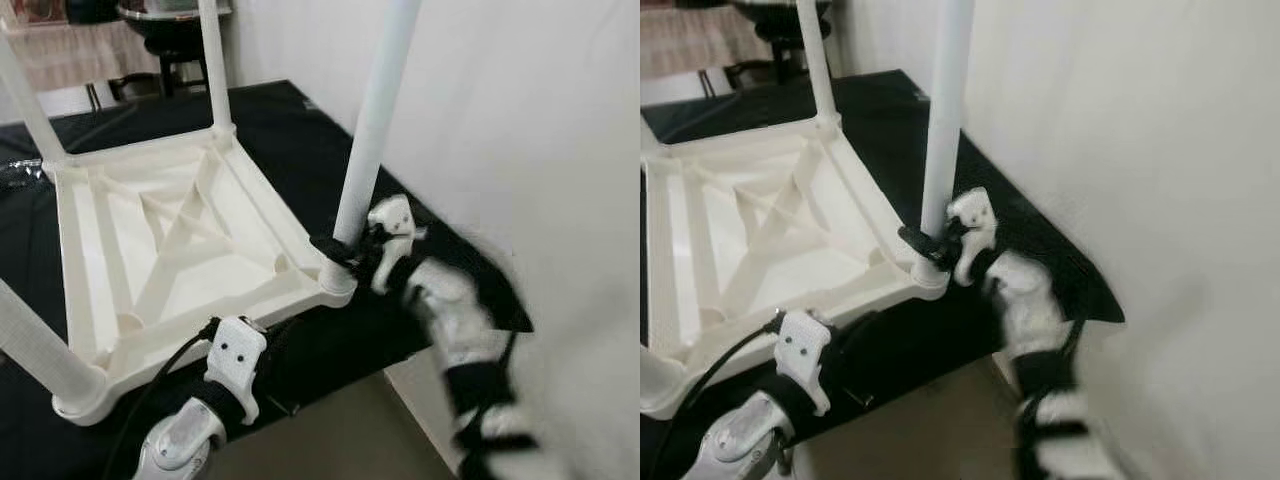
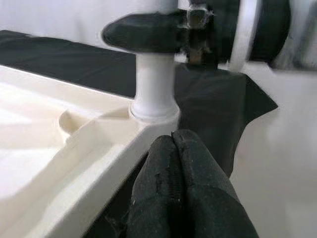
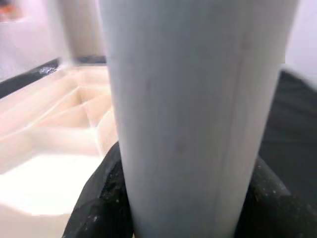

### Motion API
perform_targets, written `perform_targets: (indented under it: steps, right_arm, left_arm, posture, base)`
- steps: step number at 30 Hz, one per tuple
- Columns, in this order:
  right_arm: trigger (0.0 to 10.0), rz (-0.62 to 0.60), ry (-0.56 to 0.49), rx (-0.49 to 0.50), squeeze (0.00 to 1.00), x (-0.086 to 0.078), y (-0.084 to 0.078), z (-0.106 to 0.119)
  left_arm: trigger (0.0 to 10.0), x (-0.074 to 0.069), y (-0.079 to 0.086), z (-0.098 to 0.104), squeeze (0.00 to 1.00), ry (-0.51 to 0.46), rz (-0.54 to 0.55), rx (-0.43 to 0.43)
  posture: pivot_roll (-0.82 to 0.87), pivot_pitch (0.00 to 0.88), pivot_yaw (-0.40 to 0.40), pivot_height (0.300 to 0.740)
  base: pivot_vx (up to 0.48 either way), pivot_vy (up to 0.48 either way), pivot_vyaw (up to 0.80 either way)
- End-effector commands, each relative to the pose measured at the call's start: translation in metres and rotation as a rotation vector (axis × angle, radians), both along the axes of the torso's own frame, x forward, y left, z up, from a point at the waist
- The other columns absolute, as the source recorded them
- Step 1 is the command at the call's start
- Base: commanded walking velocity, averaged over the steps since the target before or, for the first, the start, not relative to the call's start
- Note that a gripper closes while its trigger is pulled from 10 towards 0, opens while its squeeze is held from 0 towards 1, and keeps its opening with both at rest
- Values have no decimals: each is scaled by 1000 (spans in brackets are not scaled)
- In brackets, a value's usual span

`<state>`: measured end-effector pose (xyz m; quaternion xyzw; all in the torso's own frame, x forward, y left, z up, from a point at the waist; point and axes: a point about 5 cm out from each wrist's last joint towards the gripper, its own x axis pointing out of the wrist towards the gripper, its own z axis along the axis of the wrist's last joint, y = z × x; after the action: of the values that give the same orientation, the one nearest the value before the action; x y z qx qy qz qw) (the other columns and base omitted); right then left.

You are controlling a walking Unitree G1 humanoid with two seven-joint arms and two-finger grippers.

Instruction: Building children table

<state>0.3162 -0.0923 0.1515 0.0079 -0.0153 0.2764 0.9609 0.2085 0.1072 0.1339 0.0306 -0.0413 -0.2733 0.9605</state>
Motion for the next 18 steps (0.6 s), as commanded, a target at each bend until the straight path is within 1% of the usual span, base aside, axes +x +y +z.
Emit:
perform_targets:
  steps: [1, 2, 4, 6, 7, 8, 9, 10, 11, 12, 13, 14, 15, 16, 17, 18]
  right_arm:
    - [0, 3, 78, -57, 0, -9, 8, -17]
    - [0, 27, 84, -58, 0, -2, 7, -16]
    - [0, 27, 84, -58, 0, -2, 7, -16]
    - [0, 22, 110, -49, 0, 12, 1, -15]
    - [9843, 5, 114, -64, 0, 20, -3, -15]
    - [10000, 21, 103, -61, 0, 24, -5, -12]
    - [10000, 67, 88, -50, 0, 27, -6, -9]
    - [10000, 67, 88, -50, 0, 27, -6, -9]
    - [10000, 173, 52, -51, 1000, 29, -6, -2]
    - [10000, 173, 52, -51, 1000, 29, -6, -2]
    - [10000, 256, 35, -41, 1000, 28, -8, 5]
    - [10000, 256, 35, -41, 1000, 28, -8, 5]
    - [10000, 357, -10, -93, 1000, 29, -14, 16]
    - [10000, 357, -10, -93, 1000, 29, -14, 16]
    - [10000, 408, -6, -128, 506, 31, -17, 19]
    - [10000, 442, -1, -153, 506, 32, -19, 20]
  left_arm:
    - [10000, 1, 1, -3, 0, 12, -9, 5]
    - [10000, 2, 1, -3, 0, 12, -10, 4]
    - [10000, 2, 1, -3, 0, 12, -10, 4]
    - [10000, 3, 1, -2, 0, 9, -10, 4]
    - [10000, 3, 1, -2, 0, 5, -2, 6]
    - [10000, 4, 1, -2, 0, 1, 7, 8]
    - [10000, 4, 2, -2, 0, -2, 15, 11]
    - [10000, 4, 2, -2, 0, -2, 15, 11]
    - [10000, 4, 2, -1, 0, -4, 17, 12]
    - [10000, 4, 2, -1, 0, -4, 17, 12]
    - [10000, 5, 1, -1, 0, -3, 14, 13]
    - [10000, 5, 1, -1, 0, -3, 14, 13]
    - [10000, 5, 1, -2, 0, -1, 2, 15]
    - [10000, 5, 1, -2, 0, -1, 2, 15]
    - [10000, 5, 1, -2, 0, 0, -4, 17]
    - [10000, 5, 1, -2, 0, 1, -8, 19]
  posture:
    - [8, 102, -46, 740]
    - [11, 95, -50, 740]
    - [11, 95, -50, 740]
    - [23, 95, -58, 740]
    - [23, 97, -58, 740]
    - [28, 94, -59, 740]
    - [28, 94, -59, 740]
    - [28, 94, -59, 740]
    - [35, 93, -58, 740]
    - [35, 93, -58, 740]
    - [37, 89, -58, 740]
    - [37, 89, -58, 740]
    - [41, 88, -55, 740]
    - [41, 88, -55, 740]
    - [43, 85, -55, 740]
    - [43, 85, -55, 740]
  base:
    - [0, 0, 0]
    - [0, 0, 0]
    - [0, 0, 0]
    - [0, 0, 0]
    - [0, 0, 0]
    - [0, 0, 0]
    - [0, 0, 0]
    - [0, 0, 0]
    - [0, 0, 0]
    - [0, 0, 0]
    - [0, 0, 0]
    - [0, 0, 0]
    - [0, 0, 0]
    - [0, 0, 0]
    - [0, 0, 0]
    - [0, 0, 0]
